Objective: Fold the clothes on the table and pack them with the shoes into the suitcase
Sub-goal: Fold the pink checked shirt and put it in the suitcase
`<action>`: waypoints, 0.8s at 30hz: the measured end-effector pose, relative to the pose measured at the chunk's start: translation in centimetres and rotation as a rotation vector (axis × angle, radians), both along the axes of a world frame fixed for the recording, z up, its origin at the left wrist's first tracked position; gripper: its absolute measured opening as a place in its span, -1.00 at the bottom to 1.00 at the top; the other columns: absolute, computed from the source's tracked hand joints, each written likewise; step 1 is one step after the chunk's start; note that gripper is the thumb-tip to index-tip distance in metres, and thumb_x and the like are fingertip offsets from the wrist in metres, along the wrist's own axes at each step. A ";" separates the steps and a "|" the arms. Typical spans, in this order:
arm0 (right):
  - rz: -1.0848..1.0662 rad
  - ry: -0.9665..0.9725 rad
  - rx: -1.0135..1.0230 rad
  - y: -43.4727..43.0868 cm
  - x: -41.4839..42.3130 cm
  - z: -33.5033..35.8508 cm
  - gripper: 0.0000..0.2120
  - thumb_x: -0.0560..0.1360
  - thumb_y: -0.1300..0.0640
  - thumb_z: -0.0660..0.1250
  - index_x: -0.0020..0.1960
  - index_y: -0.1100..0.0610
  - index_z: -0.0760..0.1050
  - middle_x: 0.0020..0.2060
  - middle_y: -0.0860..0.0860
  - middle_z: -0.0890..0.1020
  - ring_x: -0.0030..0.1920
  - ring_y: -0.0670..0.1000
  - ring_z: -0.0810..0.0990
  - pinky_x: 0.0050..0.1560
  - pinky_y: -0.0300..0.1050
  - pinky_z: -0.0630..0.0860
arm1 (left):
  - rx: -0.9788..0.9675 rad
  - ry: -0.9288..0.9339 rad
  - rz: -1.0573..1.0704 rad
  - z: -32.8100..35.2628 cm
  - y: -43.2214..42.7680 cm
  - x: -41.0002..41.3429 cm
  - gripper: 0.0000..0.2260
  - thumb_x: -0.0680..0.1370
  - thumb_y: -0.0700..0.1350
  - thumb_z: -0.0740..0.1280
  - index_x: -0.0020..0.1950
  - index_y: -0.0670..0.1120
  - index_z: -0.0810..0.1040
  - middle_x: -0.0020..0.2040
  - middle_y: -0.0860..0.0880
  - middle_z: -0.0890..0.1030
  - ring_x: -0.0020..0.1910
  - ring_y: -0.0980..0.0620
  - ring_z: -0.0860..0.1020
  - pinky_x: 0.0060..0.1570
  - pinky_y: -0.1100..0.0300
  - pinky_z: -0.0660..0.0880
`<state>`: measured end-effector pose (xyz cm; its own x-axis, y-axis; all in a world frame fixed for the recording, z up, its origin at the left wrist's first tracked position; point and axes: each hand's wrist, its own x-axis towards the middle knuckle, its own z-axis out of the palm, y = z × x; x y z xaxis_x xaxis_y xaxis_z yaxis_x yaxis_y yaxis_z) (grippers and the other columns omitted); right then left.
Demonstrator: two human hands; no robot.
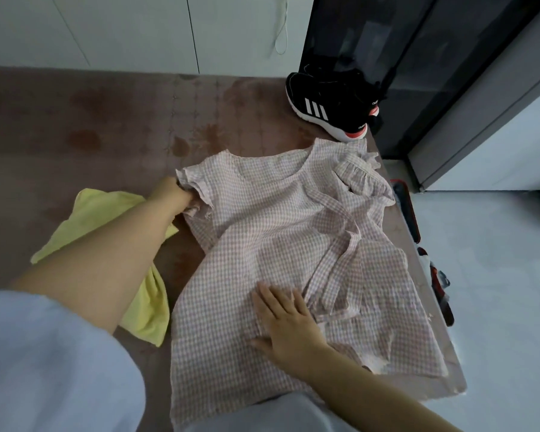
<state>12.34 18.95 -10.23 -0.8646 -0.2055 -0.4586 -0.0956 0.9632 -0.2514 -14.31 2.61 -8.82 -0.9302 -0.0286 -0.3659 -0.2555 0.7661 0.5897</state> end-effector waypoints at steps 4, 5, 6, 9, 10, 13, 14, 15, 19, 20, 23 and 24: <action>-0.115 0.039 0.010 0.8 -0.4 -0.2 -0.27 0.54 -0.21 -0.06 0.45 0.03 -0.46 0.49 -0.06 -0.12 0.49 -0.05 -0.07 0.45 0.03 -0.28 | 0.120 0.179 0.069 2.5 -0.8 -3.0 -0.81 0.43 -0.17 0.36 -0.01 -0.24 0.56 -0.05 -0.27 0.61 -0.04 -0.18 0.59 -0.11 0.07 0.51; -0.109 0.012 -0.029 0.9 -0.4 -0.5 -0.32 0.54 -0.23 -0.15 0.41 0.01 -0.51 0.44 -0.11 -0.28 0.49 -0.05 -0.23 0.39 -0.06 -0.50 | 0.054 0.273 0.037 4.1 -1.0 -3.8 -0.81 0.42 -0.18 0.36 -0.03 -0.25 0.56 -0.07 -0.27 0.61 -0.06 -0.19 0.59 -0.16 0.10 0.47; -0.113 0.005 -0.058 1.0 -0.5 -0.5 -0.33 0.50 -0.29 -0.27 0.43 0.03 -0.46 0.39 -0.14 -0.36 0.49 -0.04 -0.29 0.32 -0.12 -0.60 | -0.035 0.376 -0.015 5.8 -1.2 -4.5 -0.83 0.42 -0.19 0.35 -0.04 -0.24 0.55 -0.08 -0.28 0.60 -0.07 -0.20 0.58 -0.20 0.11 0.40; -0.102 0.009 -0.045 0.6 -1.3 -0.3 -0.07 0.24 -0.39 -0.52 0.52 0.02 -0.28 0.40 -0.17 -0.35 0.50 -0.05 -0.27 0.30 -0.11 -0.59 | -0.204 0.542 -0.141 9.8 -1.7 -6.6 -0.81 0.43 -0.20 0.33 0.00 -0.24 0.54 0.00 -0.30 0.58 0.01 -0.28 0.55 -0.09 -0.01 0.44; -0.103 -0.012 -0.043 0.4 -1.6 -0.1 -0.06 0.24 -0.40 -0.53 0.52 0.02 -0.26 0.44 -0.17 -0.32 0.51 -0.05 -0.26 0.31 -0.08 -0.56 | -0.233 0.530 -0.166 10.2 -1.9 -7.3 -0.79 0.44 -0.18 0.33 0.04 -0.24 0.53 0.04 -0.31 0.57 0.05 -0.29 0.54 -0.03 -0.03 0.45; -0.074 -0.022 -0.011 0.1 -2.0 -0.1 -0.15 0.32 -0.33 -0.42 0.52 0.03 -0.25 0.51 -0.11 -0.23 0.51 -0.05 -0.25 0.33 -0.01 -0.51 | -0.213 0.276 -0.111 8.7 -2.9 -8.0 -0.54 0.51 -0.04 0.30 0.33 -0.23 0.34 0.30 -0.31 0.41 0.29 -0.27 0.39 0.23 -0.04 0.39; -0.084 -0.028 -0.020 0.2 -2.1 0.0 -0.16 0.30 -0.29 -0.39 0.53 0.03 -0.24 0.51 -0.11 -0.21 0.51 -0.07 -0.23 0.35 -0.02 -0.50 | -0.166 0.214 -0.070 7.8 -3.2 -7.8 -0.45 0.53 0.01 0.28 0.42 -0.21 0.21 0.39 -0.29 0.30 0.36 -0.26 0.31 0.31 -0.02 0.31; -0.094 -0.018 -0.036 0.4 -2.2 0.1 -0.16 0.29 -0.27 -0.37 0.53 0.02 -0.21 0.52 -0.12 -0.18 0.51 -0.08 -0.20 0.36 -0.03 -0.50 | -0.131 0.179 -0.032 7.0 -3.6 -7.2 -0.39 0.53 0.02 0.27 0.47 -0.20 0.12 0.44 -0.28 0.22 0.41 -0.24 0.22 0.35 0.01 0.24; -0.169 0.129 -0.171 2.6 -3.1 1.1 -0.28 0.39 -0.20 -0.17 0.48 0.05 0.20 0.48 -0.04 0.19 0.48 -0.01 0.13 0.43 -0.04 -0.32 | -0.120 0.121 0.111 3.0 -5.1 -4.9 -0.29 0.51 0.07 0.31 0.47 -0.27 0.07 0.47 -0.26 0.15 0.46 -0.20 0.11 0.39 0.01 0.14; -0.216 0.203 -0.192 3.6 -3.4 1.2 -0.37 0.42 -0.16 -0.08 0.40 0.07 0.33 0.42 0.00 0.32 0.44 0.04 0.25 0.44 0.00 -0.20 | -0.120 0.137 0.162 2.0 -5.5 -4.5 -0.32 0.49 0.07 0.32 0.43 -0.28 0.16 0.43 -0.28 0.23 0.43 -0.22 0.18 0.36 -0.01 0.20; -0.422 0.457 -0.181 7.7 -5.1 2.2 -0.67 0.49 0.06 0.21 0.22 0.11 0.48 0.29 0.08 0.44 0.32 0.14 0.37 0.38 0.11 0.16 | -0.048 0.155 0.311 0.9 -5.9 -3.7 -0.50 0.47 0.06 0.35 0.26 -0.25 0.44 0.28 -0.23 0.47 0.30 -0.20 0.41 0.25 0.06 0.34; -0.529 0.489 -0.171 9.2 -5.9 2.8 -0.69 0.49 0.14 0.26 0.22 0.13 0.46 0.29 0.10 0.41 0.32 0.15 0.34 0.36 0.09 0.20 | 0.000 0.130 0.333 0.6 -6.0 -3.7 -0.51 0.48 0.06 0.34 0.26 -0.26 0.46 0.27 -0.22 0.49 0.28 -0.20 0.44 0.23 0.06 0.37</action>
